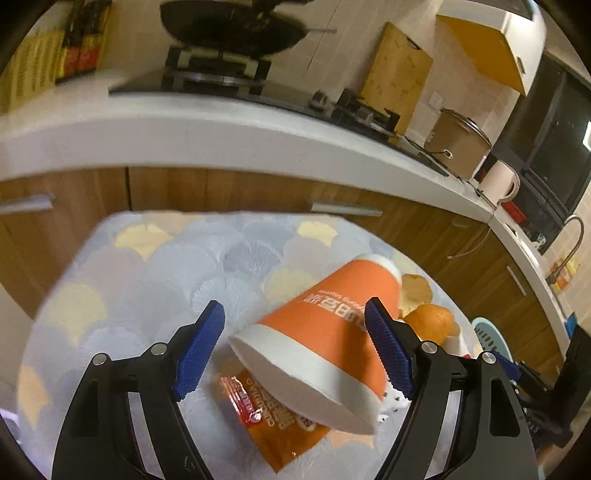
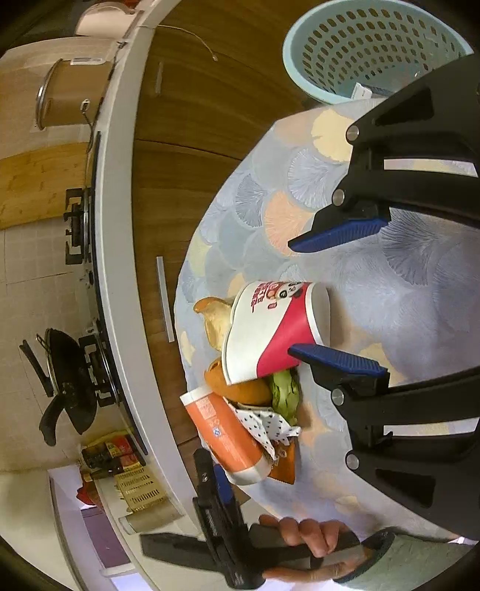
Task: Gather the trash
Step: 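Grasp the orange-white paper cup rim with the left tool while the right tool grasps the red-white cup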
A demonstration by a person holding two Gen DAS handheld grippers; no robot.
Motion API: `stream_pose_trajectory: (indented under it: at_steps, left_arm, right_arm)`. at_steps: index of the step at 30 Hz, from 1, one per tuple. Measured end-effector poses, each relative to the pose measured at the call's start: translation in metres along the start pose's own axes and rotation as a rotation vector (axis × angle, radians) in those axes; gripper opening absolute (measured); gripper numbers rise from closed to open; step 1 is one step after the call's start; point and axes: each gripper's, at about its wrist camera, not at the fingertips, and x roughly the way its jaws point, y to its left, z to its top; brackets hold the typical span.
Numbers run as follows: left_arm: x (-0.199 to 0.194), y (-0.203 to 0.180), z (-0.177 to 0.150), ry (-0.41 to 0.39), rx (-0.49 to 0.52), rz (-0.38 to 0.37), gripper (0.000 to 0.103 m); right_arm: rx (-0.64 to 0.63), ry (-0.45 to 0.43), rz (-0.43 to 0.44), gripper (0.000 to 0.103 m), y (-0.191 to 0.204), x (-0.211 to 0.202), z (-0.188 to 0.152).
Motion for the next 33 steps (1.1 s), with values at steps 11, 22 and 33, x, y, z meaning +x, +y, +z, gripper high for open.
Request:
stream_pose_trajectory:
  at_steps: [11, 22, 33]
  left_arm:
    - [0.024, 0.009, -0.016, 0.078, -0.092, -0.188, 0.082]
    - [-0.008, -0.031, -0.036, 0.060, 0.124, -0.102, 0.080]
    - [-0.035, -0.036, -0.051, 0.012, 0.236, -0.027, 0.078]
  right_arm:
    - [0.018, -0.006, 0.062, 0.048, -0.005, 0.006, -0.006]
    - [0.045, -0.014, 0.073, 0.049, -0.012, 0.006, -0.006]
    - [0.048, -0.007, 0.075, 0.053, -0.012, 0.007, -0.006]
